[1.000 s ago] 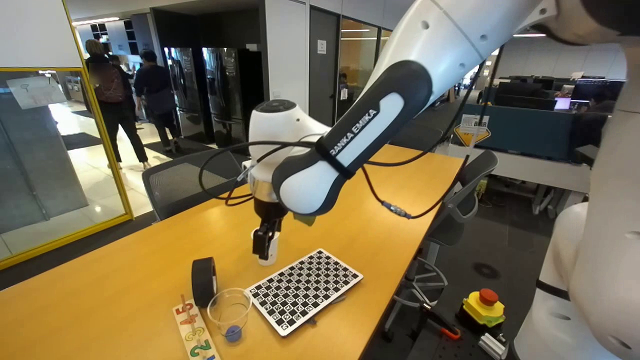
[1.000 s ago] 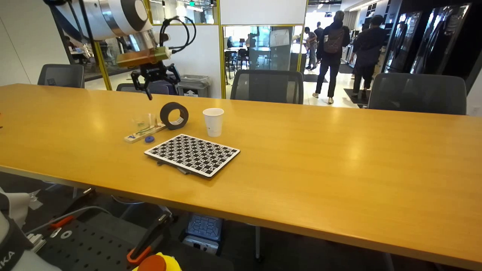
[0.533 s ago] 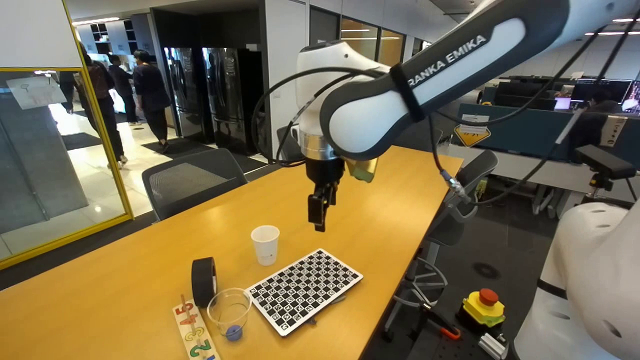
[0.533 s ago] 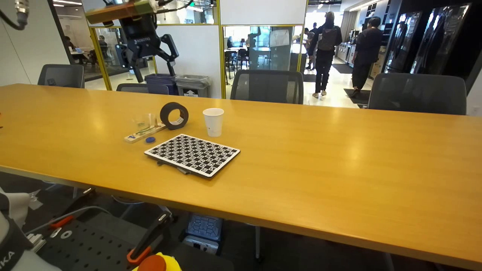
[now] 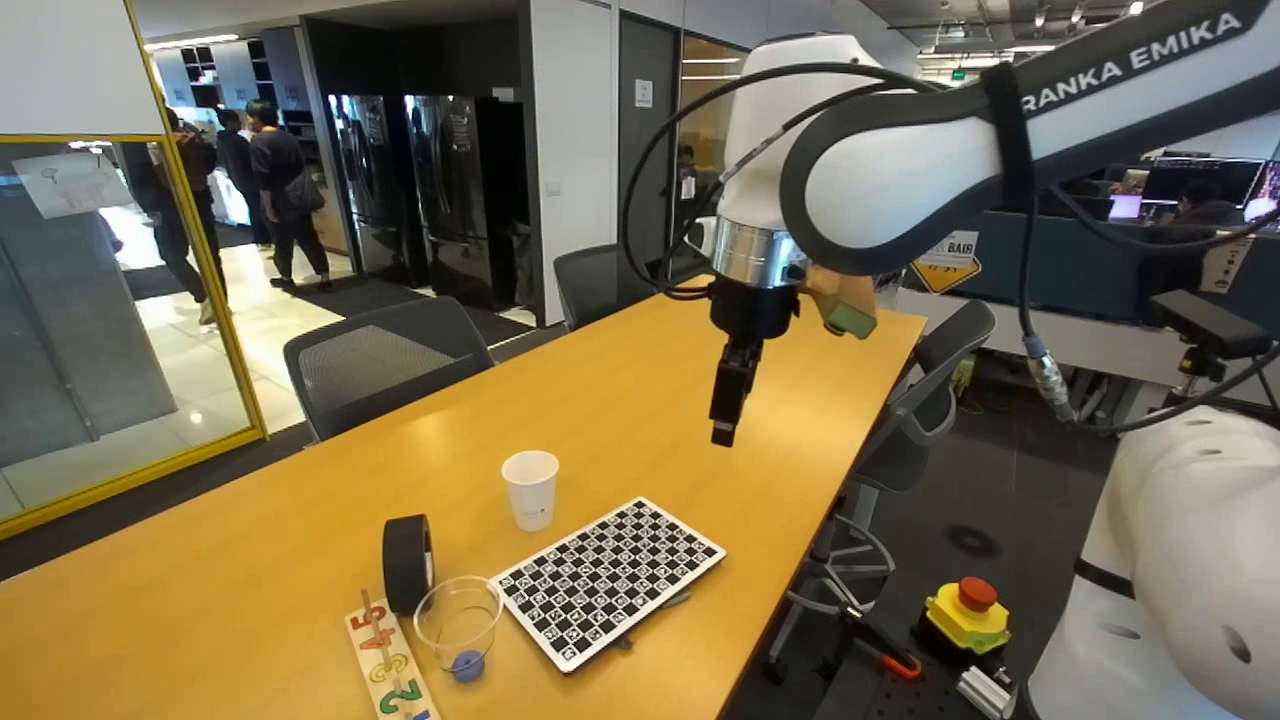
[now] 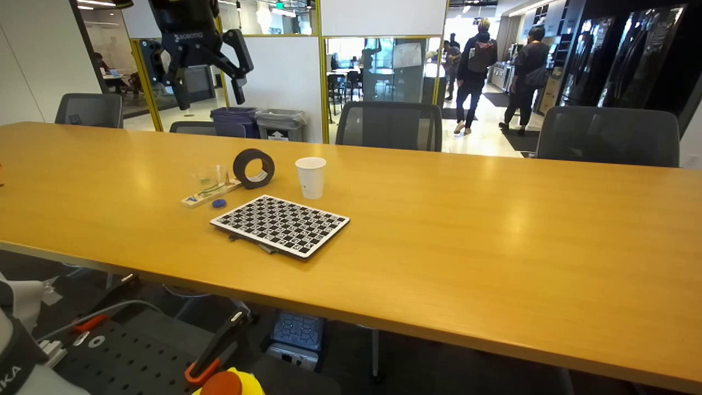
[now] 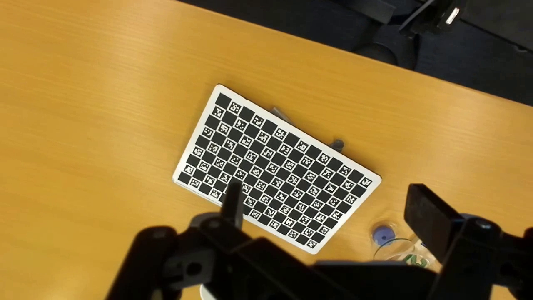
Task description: Put the yellow discs in the white cup and the blue disc in the clear cup
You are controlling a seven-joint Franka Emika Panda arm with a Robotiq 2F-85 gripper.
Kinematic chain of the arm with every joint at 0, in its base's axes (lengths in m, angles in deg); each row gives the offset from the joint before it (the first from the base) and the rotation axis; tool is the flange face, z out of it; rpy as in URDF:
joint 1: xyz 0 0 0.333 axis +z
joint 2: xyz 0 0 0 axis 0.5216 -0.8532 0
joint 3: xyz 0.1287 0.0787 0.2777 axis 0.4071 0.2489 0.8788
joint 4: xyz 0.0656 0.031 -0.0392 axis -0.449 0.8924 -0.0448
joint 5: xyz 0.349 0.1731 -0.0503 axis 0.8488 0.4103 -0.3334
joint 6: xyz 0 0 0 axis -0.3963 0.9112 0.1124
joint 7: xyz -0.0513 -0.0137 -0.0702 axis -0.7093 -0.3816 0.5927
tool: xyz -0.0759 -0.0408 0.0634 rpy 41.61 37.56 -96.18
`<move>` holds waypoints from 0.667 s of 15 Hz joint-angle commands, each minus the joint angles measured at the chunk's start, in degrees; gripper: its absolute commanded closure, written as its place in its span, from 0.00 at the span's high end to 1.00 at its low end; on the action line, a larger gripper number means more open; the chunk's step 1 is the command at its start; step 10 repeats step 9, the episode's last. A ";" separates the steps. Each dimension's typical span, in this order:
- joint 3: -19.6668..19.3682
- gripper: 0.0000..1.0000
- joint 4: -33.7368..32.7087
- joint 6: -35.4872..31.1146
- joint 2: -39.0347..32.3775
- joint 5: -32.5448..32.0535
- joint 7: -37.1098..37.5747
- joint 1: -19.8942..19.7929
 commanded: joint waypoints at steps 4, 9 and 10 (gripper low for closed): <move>-3.51 1.00 2.56 3.65 7.24 0.88 -3.47 -2.02; -2.79 1.00 2.69 2.99 6.02 0.59 -2.55 -2.29; -2.79 1.00 2.69 2.99 6.02 0.59 -2.55 -2.29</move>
